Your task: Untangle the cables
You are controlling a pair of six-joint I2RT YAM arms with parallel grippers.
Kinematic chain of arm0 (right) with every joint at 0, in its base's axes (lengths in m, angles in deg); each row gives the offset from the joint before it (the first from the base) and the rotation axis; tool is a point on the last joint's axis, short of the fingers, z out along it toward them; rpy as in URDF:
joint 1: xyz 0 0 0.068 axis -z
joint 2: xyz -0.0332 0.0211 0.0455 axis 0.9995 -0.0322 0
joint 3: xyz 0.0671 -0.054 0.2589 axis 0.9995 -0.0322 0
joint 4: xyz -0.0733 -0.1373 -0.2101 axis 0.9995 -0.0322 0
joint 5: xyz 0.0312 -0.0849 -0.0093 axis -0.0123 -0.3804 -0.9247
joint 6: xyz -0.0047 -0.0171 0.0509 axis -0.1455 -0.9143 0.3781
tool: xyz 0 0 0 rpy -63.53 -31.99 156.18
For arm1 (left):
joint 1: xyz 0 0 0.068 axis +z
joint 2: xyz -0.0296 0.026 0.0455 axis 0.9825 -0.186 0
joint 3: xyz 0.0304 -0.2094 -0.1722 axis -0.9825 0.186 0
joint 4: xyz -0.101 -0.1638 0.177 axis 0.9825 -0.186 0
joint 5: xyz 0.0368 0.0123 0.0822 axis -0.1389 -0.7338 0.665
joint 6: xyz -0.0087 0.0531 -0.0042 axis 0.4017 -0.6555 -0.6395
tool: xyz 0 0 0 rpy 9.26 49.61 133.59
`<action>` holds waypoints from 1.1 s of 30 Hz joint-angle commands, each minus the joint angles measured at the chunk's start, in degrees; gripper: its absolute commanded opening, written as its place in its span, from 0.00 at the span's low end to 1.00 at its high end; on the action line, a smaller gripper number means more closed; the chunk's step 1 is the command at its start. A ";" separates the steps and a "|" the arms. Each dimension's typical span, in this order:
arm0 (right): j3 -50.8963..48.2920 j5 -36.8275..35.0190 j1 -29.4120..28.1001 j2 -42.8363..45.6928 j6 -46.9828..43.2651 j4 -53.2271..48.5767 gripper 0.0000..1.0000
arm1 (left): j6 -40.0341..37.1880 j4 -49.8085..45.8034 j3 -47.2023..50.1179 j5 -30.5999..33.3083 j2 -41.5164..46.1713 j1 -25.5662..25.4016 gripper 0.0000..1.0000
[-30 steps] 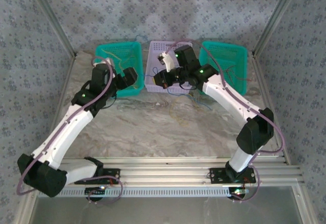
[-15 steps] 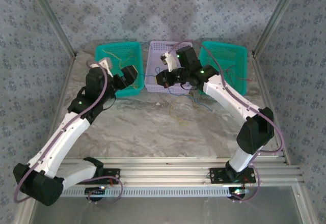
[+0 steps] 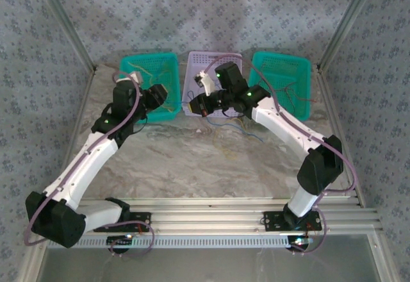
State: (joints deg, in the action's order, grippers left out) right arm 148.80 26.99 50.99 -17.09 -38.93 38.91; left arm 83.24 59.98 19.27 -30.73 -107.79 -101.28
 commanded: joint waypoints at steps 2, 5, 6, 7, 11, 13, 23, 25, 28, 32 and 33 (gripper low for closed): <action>-1.01 3.71 -0.01 3.28 -0.56 3.06 0.00 | 0.94 1.25 -0.61 -3.23 -0.69 1.17 0.14; -2.02 5.77 -0.16 3.99 -0.29 5.02 0.00 | 1.51 1.71 -0.40 -4.88 -1.45 1.22 0.00; -2.13 6.11 -0.11 4.16 -0.33 5.23 0.00 | 1.59 1.72 -0.43 -5.27 -1.70 1.23 0.00; -2.33 6.17 -0.16 4.38 -0.29 5.49 0.00 | 1.63 1.70 -0.45 -5.67 -1.89 1.20 0.00; -5.11 4.70 -0.06 6.66 0.72 9.90 0.00 | 4.18 3.44 0.87 -9.13 -1.99 1.17 0.00; -7.52 4.52 -0.09 8.30 2.19 14.84 0.00 | 7.53 6.11 2.83 -12.77 -2.29 1.10 0.00; -13.16 2.74 -1.30 8.67 9.07 36.10 0.00 | 21.28 25.49 13.22 -23.22 -5.53 -6.87 0.00; -13.13 2.36 -1.83 7.62 9.45 38.44 0.00 | 22.29 28.61 13.77 -23.92 -5.98 -8.54 0.00; -13.42 2.38 -2.54 6.01 10.33 41.81 0.00 | 22.93 31.85 13.31 -25.30 -7.15 -11.22 0.00; -13.74 1.95 -2.99 5.33 10.87 43.85 0.00 | 22.21 34.13 12.28 -27.04 -9.11 -14.56 0.00; -13.79 1.95 -2.93 5.39 10.77 43.84 0.00 | 22.01 34.40 12.25 -27.40 -9.58 -15.00 0.00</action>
State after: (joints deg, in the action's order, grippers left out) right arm 134.68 30.00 49.33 -10.79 -29.36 73.45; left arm 107.09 91.32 32.30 -51.27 -115.51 -111.40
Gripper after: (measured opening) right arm 0.059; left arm 0.046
